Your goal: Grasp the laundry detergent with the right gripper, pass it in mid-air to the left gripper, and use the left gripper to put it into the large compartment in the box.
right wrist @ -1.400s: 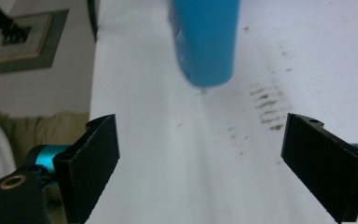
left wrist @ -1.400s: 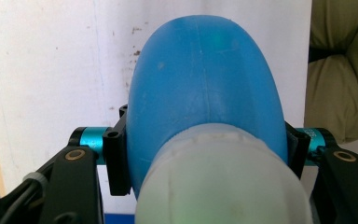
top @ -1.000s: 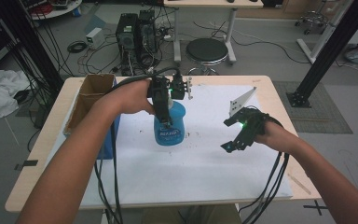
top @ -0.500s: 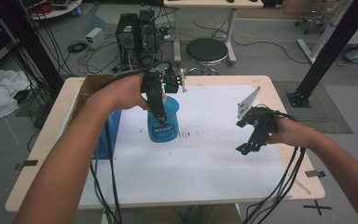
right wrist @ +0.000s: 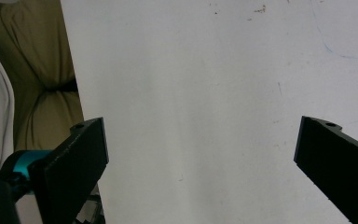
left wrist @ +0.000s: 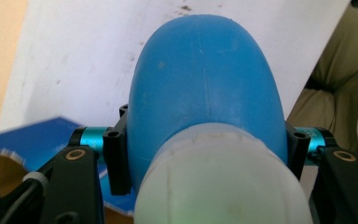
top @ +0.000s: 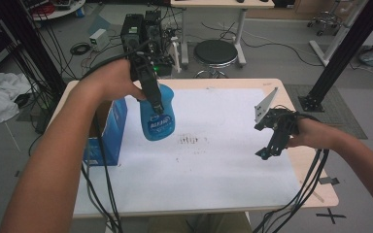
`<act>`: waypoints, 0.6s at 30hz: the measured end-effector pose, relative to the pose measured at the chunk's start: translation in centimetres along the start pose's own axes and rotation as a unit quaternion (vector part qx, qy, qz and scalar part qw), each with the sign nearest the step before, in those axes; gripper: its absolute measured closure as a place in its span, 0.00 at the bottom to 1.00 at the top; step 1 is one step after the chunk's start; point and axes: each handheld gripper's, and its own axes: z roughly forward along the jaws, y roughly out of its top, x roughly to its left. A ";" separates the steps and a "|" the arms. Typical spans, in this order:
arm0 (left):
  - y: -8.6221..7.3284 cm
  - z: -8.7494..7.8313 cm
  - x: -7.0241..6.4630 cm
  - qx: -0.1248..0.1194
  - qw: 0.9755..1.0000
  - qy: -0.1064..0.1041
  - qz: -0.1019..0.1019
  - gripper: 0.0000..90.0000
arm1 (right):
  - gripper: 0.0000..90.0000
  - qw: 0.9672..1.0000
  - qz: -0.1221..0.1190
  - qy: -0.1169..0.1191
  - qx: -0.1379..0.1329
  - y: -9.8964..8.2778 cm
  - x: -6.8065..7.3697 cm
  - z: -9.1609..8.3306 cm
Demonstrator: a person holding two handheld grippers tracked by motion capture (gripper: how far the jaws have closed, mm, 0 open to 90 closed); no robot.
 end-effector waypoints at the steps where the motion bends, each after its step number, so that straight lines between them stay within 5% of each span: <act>1: -0.3 -0.5 0.2 0.001 1.000 0.004 -0.011 0.42 | 0.02 1.000 -0.001 0.001 0.000 0.0 0.0 -0.1; 7: -2.5 -3.5 1.8 -0.008 0.996 0.017 -0.085 0.42 | 0.02 1.000 -0.004 0.003 -0.005 -0.1 -0.3 -0.6; 12: -4.6 -5.4 3.1 -0.007 0.989 0.032 -0.145 0.42 | 0.02 1.000 -0.002 0.001 -0.008 -0.3 -0.6 -0.9; 18: -6.8 -6.9 4.1 -0.018 0.984 0.050 -0.173 0.42 | 0.02 1.000 -0.003 0.003 -0.014 -0.2 -0.8 -1.0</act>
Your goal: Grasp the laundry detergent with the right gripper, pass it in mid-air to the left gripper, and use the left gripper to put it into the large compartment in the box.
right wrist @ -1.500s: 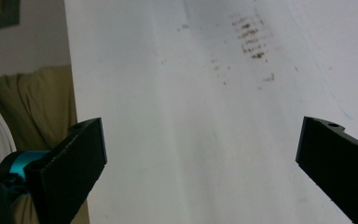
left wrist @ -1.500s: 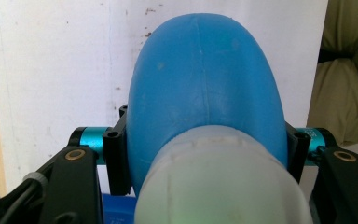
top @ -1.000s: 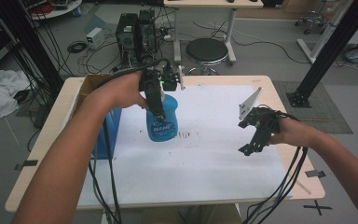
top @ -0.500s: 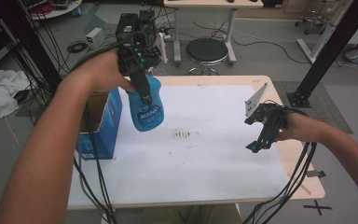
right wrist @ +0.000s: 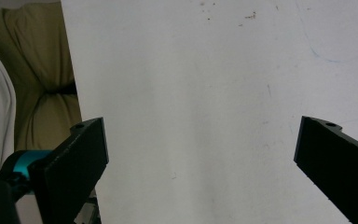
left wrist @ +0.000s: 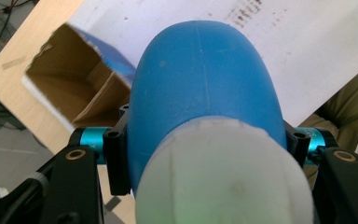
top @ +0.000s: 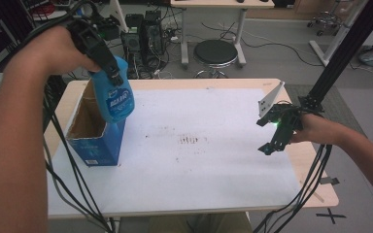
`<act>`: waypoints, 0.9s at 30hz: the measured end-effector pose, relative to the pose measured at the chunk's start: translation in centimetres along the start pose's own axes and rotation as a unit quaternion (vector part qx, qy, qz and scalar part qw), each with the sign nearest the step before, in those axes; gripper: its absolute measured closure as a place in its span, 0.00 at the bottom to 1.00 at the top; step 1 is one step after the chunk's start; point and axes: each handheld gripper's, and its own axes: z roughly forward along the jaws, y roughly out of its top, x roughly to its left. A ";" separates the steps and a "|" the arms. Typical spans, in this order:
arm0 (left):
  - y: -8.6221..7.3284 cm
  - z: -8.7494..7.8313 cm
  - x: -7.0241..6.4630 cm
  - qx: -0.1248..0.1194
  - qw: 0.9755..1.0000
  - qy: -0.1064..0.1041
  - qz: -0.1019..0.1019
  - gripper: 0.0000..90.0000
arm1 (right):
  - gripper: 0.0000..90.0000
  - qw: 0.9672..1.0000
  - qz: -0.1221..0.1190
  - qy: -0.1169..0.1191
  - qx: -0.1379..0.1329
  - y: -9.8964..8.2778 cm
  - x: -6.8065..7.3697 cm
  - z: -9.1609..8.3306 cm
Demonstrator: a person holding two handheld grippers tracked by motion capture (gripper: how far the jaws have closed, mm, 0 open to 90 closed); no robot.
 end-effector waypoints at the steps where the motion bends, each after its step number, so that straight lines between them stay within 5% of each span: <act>1: -0.2 -0.2 0.3 0.000 1.000 0.001 -0.002 0.42 | 0.02 1.000 0.000 0.001 -0.002 0.0 0.0 0.0; 12: -2.5 -1.1 3.7 -0.010 0.999 0.018 -0.024 0.42 | 0.02 1.000 0.007 -0.002 -0.006 -0.4 -0.3 -0.4; 27: -4.3 2.5 6.6 0.010 0.999 0.019 -0.040 0.42 | 0.02 1.000 0.018 -0.007 -0.003 -0.9 -0.2 -0.4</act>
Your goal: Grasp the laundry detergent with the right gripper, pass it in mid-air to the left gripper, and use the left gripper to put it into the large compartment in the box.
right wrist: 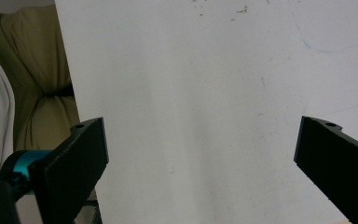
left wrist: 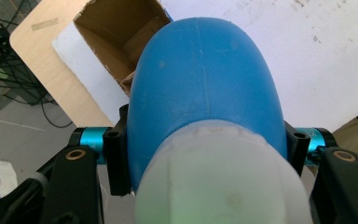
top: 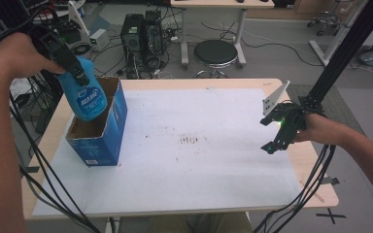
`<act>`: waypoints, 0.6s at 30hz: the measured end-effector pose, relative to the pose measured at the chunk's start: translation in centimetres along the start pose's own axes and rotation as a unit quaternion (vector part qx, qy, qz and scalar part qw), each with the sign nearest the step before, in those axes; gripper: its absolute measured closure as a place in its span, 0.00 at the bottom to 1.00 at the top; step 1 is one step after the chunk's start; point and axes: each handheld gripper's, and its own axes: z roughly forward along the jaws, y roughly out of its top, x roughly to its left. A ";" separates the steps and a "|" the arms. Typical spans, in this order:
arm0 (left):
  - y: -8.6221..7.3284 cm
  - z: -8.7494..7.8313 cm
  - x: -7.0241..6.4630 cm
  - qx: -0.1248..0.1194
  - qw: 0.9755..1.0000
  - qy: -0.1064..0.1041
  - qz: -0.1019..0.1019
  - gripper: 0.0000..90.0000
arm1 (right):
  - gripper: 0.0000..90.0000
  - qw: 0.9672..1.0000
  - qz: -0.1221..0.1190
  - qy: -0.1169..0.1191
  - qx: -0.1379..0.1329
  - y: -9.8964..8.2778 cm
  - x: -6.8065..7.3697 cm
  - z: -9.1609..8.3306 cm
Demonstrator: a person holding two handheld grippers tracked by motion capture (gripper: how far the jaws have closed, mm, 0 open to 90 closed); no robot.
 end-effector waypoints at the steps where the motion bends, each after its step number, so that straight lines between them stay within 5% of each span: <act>1: 0.0 0.3 0.1 0.002 1.000 0.000 -0.001 0.42 | 0.02 1.000 0.001 -0.001 0.002 0.0 0.0 0.1; 18: -1.5 7.1 0.6 0.012 1.000 -0.016 0.024 0.42 | 0.02 1.000 0.012 -0.003 0.002 -0.3 -0.1 0.2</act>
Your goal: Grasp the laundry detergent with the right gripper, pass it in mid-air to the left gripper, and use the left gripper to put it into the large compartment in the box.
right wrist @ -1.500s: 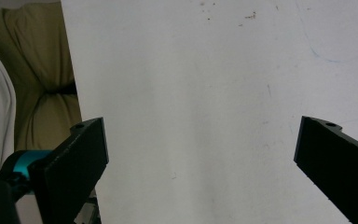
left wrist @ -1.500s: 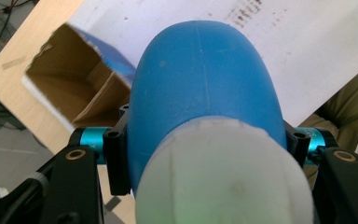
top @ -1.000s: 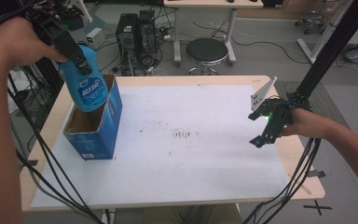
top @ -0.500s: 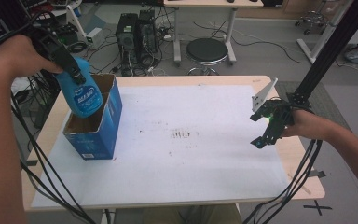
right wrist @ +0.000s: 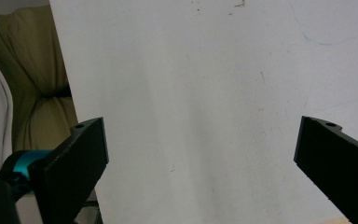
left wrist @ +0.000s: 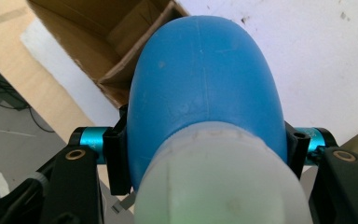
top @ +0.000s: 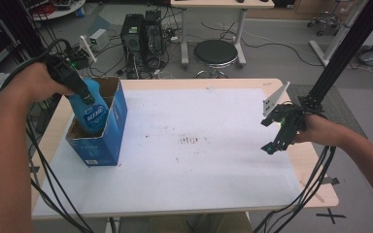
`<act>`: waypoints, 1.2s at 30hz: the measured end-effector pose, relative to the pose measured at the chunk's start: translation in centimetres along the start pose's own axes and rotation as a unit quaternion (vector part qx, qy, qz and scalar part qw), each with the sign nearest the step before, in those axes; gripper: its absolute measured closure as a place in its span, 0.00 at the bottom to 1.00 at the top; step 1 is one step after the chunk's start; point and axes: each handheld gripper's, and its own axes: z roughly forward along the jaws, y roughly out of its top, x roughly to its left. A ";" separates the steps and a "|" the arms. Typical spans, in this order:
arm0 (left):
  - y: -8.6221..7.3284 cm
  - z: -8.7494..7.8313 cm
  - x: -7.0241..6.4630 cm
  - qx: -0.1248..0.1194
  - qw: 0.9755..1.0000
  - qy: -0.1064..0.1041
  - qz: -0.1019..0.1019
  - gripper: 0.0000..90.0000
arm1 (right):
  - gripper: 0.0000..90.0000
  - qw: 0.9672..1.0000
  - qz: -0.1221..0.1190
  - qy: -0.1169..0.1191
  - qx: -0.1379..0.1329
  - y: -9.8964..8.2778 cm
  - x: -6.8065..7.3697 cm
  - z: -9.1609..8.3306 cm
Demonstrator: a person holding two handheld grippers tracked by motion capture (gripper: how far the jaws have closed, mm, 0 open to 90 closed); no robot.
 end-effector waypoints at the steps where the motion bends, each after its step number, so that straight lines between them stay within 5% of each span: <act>1: -0.1 0.5 0.0 0.001 1.000 -0.001 0.004 0.42 | 0.02 1.000 0.000 0.000 0.000 0.0 0.0 0.1; 15: -1.3 6.3 0.1 0.016 0.999 -0.012 0.032 0.42 | 0.02 1.000 0.004 0.005 0.007 -0.1 0.2 0.9; 36: -2.4 9.8 0.2 0.025 0.998 -0.027 0.045 0.42 | 0.02 1.000 -0.001 0.004 0.012 0.1 0.6 1.3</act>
